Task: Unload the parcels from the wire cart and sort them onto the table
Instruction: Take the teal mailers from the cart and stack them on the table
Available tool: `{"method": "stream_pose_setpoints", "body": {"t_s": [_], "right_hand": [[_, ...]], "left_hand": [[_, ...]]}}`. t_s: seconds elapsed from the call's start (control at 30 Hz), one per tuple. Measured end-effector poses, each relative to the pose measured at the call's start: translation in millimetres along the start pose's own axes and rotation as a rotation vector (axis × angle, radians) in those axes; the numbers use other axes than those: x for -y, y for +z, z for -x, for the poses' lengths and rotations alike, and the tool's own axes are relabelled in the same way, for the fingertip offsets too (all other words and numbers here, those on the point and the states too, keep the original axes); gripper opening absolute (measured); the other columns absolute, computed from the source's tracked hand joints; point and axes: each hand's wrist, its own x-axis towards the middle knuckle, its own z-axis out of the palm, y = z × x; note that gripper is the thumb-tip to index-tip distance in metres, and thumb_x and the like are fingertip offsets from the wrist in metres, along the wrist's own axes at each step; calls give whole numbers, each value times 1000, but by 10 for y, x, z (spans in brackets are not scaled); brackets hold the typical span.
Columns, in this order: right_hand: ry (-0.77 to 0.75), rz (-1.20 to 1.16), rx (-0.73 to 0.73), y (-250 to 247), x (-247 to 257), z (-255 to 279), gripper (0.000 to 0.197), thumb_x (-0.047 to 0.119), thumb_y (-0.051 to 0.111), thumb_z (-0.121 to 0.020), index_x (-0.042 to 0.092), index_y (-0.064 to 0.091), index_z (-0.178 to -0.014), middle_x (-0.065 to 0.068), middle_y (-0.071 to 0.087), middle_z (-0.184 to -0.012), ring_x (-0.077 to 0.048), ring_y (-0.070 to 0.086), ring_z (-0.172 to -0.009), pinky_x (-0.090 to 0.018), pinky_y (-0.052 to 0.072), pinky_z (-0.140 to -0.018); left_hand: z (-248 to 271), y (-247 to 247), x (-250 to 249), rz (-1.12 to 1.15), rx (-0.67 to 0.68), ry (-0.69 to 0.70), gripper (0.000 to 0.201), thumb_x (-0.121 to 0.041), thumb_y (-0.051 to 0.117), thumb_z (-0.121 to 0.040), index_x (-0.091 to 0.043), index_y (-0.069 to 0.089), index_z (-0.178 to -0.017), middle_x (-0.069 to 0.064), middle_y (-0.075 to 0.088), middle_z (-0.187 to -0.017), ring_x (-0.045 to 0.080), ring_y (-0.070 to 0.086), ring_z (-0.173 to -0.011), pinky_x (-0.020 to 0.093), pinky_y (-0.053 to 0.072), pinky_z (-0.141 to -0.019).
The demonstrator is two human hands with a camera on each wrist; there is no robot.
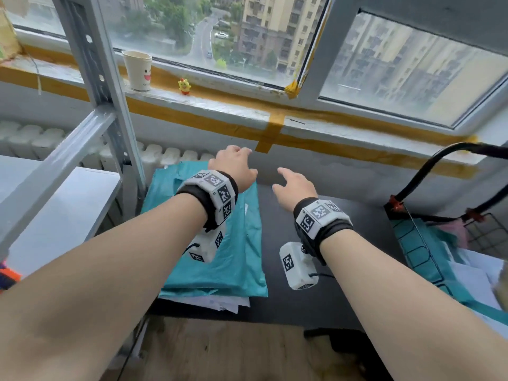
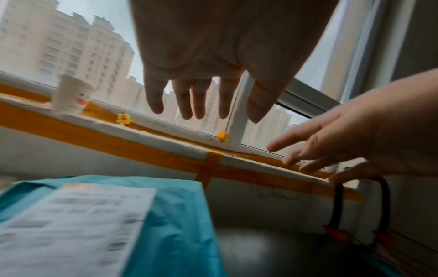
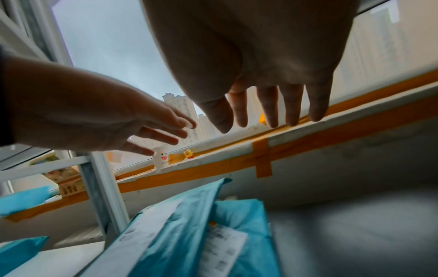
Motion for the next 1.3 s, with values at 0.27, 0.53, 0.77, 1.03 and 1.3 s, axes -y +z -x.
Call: {"method": "stream_pose_setpoints", "body": {"t_s": [0.27, 0.53, 0.77, 1.03, 1.3], "right_hand": [[108, -44, -47, -560, -1136, 516, 47, 33, 45, -94, 29, 41, -141, -7, 39, -147, -29, 36, -134, -38, 35, -108], [265, -115, -103, -1171, -2964, 1350, 42, 32, 50, -91, 28, 51, -132, -3, 49, -139, -27, 44, -127, -38, 38, -106], [385, -160, -147, -1677, -4538, 2006, 39, 26, 49, -94, 21, 52, -132, -3, 51, -137, -26, 52, -119, -35, 43, -101], [496, -236, -117, -1875, -5776, 2081, 30, 21, 48, -95, 17, 60, -123, -6, 56, -133, -28, 53, -118, -35, 43, -100], [582, -359, -77, -1839, -6617, 1542, 29, 16, 50, -95, 12, 61, -121, -6, 58, -129, -25, 55, -112, -25, 43, -85]], "left_hand": [[361, 487, -1257, -129, 138, 181, 53, -34, 49, -92, -27, 35, -142, 4, 34, -148, 26, 36, -132, 43, 35, -105], [1029, 1494, -3061, -146, 258, 337, 51, -35, 52, -91, -28, 38, -140, 4, 35, -145, 26, 35, -132, 40, 35, -103], [1476, 2375, -4473, -132, 309, 448, 51, -32, 54, -88, -27, 42, -138, 6, 38, -142, 28, 40, -128, 41, 38, -104], [1492, 3072, -5228, -152, 380, 448, 46, -29, 53, -89, -26, 45, -135, 6, 39, -141, 26, 42, -127, 40, 38, -105], [793, 3839, -5628, -121, 463, 384, 43, -28, 55, -90, -21, 49, -132, 11, 44, -135, 29, 49, -120, 39, 42, -100]]}}
